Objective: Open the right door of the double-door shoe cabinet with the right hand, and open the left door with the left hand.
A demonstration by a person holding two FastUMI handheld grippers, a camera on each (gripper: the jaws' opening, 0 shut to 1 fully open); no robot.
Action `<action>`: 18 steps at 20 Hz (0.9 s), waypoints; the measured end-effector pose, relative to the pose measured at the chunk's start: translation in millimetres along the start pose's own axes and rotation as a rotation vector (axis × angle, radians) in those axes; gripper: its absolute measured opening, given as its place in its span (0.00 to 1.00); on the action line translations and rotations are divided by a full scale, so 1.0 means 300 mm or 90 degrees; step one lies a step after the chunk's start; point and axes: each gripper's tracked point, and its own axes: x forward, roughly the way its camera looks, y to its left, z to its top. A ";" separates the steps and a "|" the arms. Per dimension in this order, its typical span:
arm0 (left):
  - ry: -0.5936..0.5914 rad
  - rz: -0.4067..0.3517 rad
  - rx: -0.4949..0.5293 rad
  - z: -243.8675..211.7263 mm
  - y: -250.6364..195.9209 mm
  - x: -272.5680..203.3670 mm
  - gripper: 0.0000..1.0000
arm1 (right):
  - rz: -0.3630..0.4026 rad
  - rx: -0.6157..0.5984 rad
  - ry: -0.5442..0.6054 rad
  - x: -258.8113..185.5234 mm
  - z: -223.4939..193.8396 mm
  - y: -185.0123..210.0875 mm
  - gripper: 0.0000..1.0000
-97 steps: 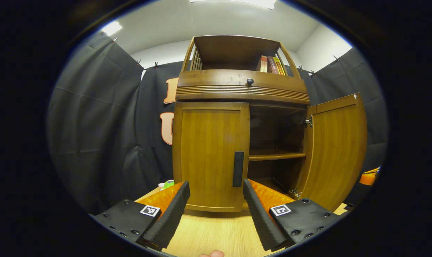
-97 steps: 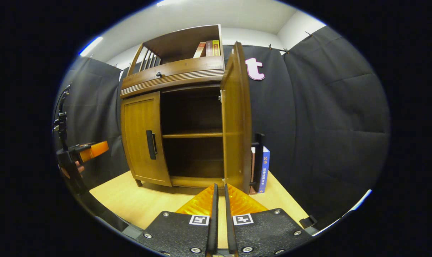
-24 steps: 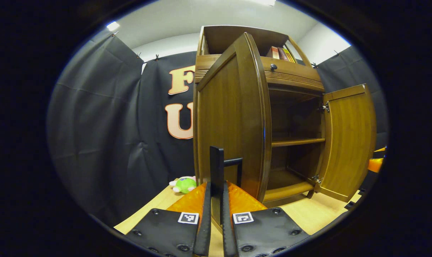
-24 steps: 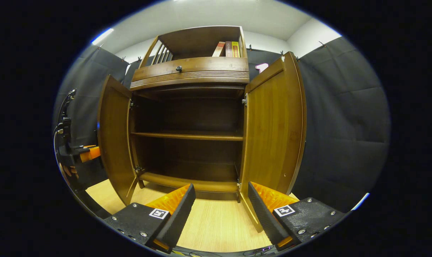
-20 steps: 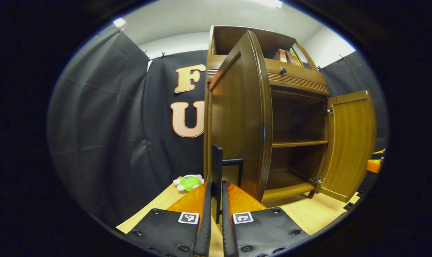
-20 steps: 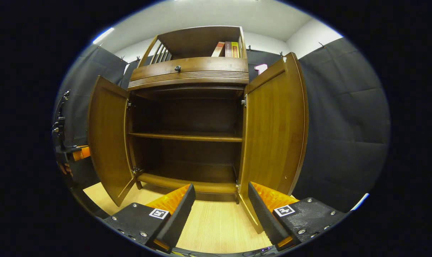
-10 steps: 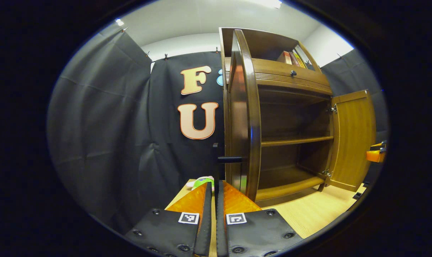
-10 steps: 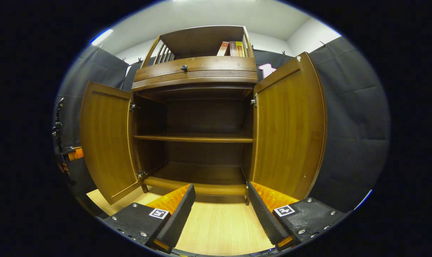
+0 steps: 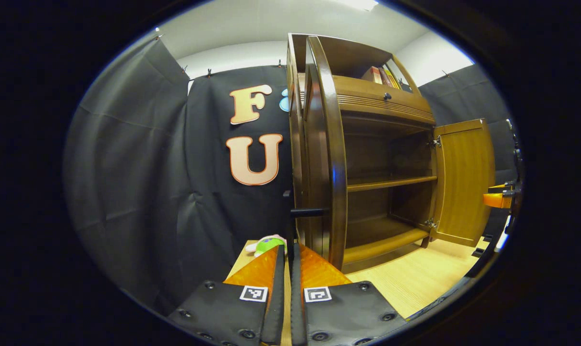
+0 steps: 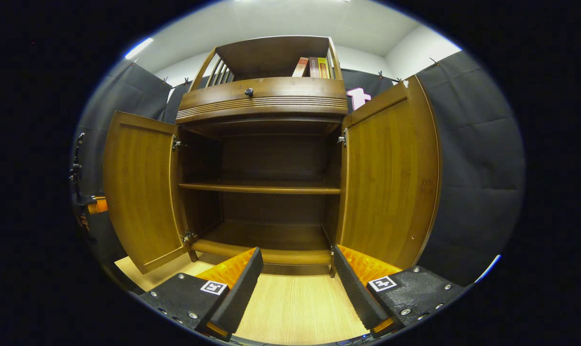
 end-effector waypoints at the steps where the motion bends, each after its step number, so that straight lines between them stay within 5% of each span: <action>1: 0.002 0.007 0.010 -0.007 -0.001 -0.031 0.14 | 0.000 0.001 0.001 0.002 -0.005 0.003 1.00; 8: -0.048 0.022 -0.019 0.124 -0.169 -0.168 0.14 | 0.023 0.011 0.003 0.033 -0.008 0.016 1.00; 14: -0.118 -0.025 -0.081 0.298 -0.493 -0.058 0.14 | 0.043 0.013 0.008 0.007 -0.013 -0.006 1.00; 18: -0.106 -0.017 -0.080 0.285 -0.633 0.014 0.40 | 0.034 0.023 0.008 -0.040 -0.016 -0.068 1.00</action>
